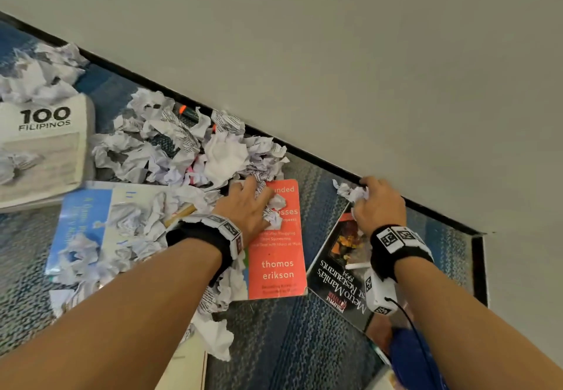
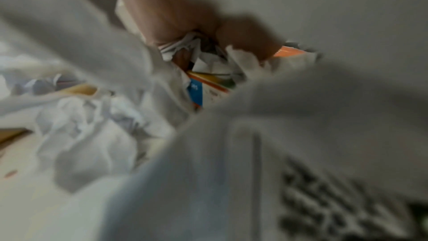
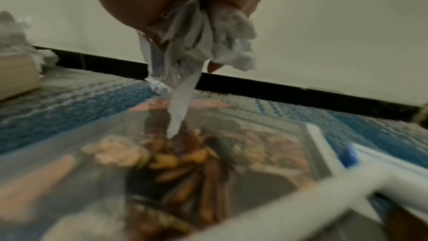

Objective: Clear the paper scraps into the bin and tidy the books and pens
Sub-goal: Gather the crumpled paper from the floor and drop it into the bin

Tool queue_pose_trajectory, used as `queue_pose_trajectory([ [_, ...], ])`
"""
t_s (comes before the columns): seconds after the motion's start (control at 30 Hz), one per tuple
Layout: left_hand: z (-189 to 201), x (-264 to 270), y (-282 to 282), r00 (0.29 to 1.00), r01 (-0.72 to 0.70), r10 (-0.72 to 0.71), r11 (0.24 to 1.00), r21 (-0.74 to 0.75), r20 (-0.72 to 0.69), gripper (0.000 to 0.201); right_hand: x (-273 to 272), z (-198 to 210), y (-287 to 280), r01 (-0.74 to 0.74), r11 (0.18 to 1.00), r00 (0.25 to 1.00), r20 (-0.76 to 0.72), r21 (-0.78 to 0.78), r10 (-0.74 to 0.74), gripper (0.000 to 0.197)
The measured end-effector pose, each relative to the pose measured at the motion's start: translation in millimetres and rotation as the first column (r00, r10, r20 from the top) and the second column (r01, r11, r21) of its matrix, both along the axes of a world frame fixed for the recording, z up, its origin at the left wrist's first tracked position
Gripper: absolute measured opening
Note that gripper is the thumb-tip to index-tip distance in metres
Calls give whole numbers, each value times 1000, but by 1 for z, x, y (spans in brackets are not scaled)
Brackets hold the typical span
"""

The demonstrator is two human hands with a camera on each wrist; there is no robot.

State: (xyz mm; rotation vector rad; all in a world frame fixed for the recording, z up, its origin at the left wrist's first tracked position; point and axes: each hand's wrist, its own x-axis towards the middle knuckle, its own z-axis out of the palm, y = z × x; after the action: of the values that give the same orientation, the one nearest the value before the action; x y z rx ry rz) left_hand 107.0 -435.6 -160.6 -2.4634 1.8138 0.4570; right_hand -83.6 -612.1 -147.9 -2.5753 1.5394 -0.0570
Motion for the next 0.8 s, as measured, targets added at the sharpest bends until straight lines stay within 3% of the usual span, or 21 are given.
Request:
queue_pose_trajectory([
  [0.17, -10, 1, 0, 998, -33, 32, 999, -10, -49, 76, 29, -16, 8, 11, 996, 998, -55, 89, -6, 47],
  [0.27, -13, 5, -1, 996, 30, -32, 999, 22, 82, 84, 33, -33, 15, 9, 992, 992, -124, 129, 7, 36],
  [0.37, -1, 5, 4, 989, 44, -38, 998, -44, 142, 70, 35, -31, 17, 12, 991, 994, -110, 136, 3, 27],
  [0.47, -8, 3, 2, 997, -37, 35, 998, -41, -67, 53, 30, -18, 22, -41, 986, 990, -127, 163, 62, 33],
  [0.63, -6, 7, -3, 985, -98, 95, 995, -14, -144, 48, 20, 22, 81, -22, 981, 1000, 2, 191, 22, 28],
  [0.73, 5, 12, 0, 959, -123, 124, 992, 21, -255, 47, 21, 42, 132, -120, 985, 989, 107, 126, 107, 20],
  [0.8, 16, 13, 7, 936, -145, 127, 989, -31, -328, 38, 27, 46, 162, -230, 966, 967, 141, 119, 213, 22],
])
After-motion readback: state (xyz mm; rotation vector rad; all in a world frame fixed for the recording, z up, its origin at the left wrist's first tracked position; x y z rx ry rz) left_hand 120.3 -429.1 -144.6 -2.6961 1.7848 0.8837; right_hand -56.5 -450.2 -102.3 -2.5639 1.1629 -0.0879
